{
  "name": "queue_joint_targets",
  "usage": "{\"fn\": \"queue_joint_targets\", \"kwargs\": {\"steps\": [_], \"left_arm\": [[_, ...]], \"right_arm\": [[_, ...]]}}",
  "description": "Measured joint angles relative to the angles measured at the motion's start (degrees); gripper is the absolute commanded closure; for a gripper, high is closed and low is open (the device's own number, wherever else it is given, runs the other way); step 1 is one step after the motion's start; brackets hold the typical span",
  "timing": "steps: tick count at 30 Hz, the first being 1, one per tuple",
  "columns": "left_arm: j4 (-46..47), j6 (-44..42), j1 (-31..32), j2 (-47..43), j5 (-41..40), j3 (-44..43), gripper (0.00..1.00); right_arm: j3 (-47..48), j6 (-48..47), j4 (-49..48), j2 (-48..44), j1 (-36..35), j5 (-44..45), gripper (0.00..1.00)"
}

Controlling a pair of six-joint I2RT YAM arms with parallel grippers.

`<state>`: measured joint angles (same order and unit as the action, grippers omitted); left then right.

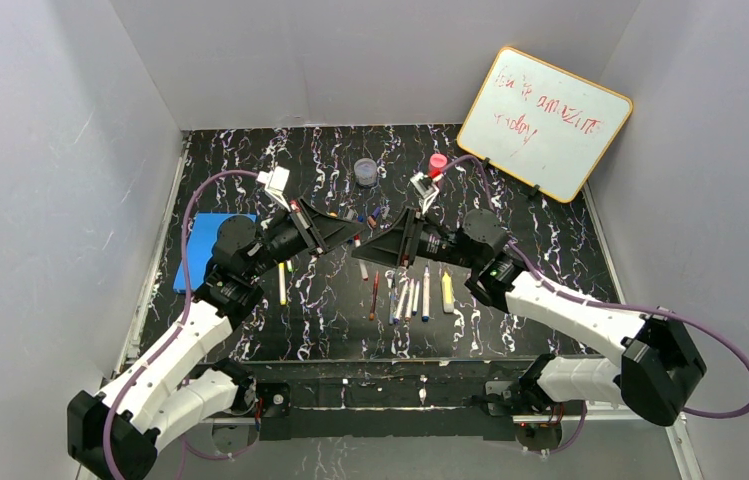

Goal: Open the pen caps

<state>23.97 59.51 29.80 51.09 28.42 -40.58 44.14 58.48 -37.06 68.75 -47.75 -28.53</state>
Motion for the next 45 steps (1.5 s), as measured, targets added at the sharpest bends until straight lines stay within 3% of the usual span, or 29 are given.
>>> {"fn": "queue_joint_targets", "kwargs": {"steps": [5, 9, 10, 16, 25, 34, 45], "left_arm": [[0.1, 0.4, 0.0, -0.4, -0.1, 0.0, 1.00], [-0.2, 0.4, -0.1, -0.6, -0.6, 0.0, 1.00], [-0.3, 0.6, 0.0, -0.6, -0.8, 0.0, 1.00], [-5.9, -1.2, 0.8, -1.4, -5.3, -2.7, 1.00], [-11.5, -2.1, 5.6, 1.2, -5.9, -4.2, 1.00], [-7.8, 0.0, 5.7, 3.3, -5.5, -5.1, 1.00], [-9.0, 0.5, 6.4, 2.8, -6.5, -5.2, 1.00]], "right_arm": [[0.0, 3.7, -4.3, 3.5, 0.0, 0.1, 0.65], [0.0, 6.0, -7.3, 5.2, 0.0, -0.4, 0.97], [0.0, 6.4, -8.2, 5.2, 0.0, -0.7, 0.99], [-0.8, 5.1, -7.9, 4.2, 0.0, 0.1, 0.99], [-13.1, 3.0, -5.5, -8.9, -1.0, 9.7, 0.99], [-8.6, -4.8, 8.3, -14.9, -0.9, 14.0, 0.99], [-8.1, -7.1, 12.8, -17.7, -0.9, 15.3, 0.99]]}}
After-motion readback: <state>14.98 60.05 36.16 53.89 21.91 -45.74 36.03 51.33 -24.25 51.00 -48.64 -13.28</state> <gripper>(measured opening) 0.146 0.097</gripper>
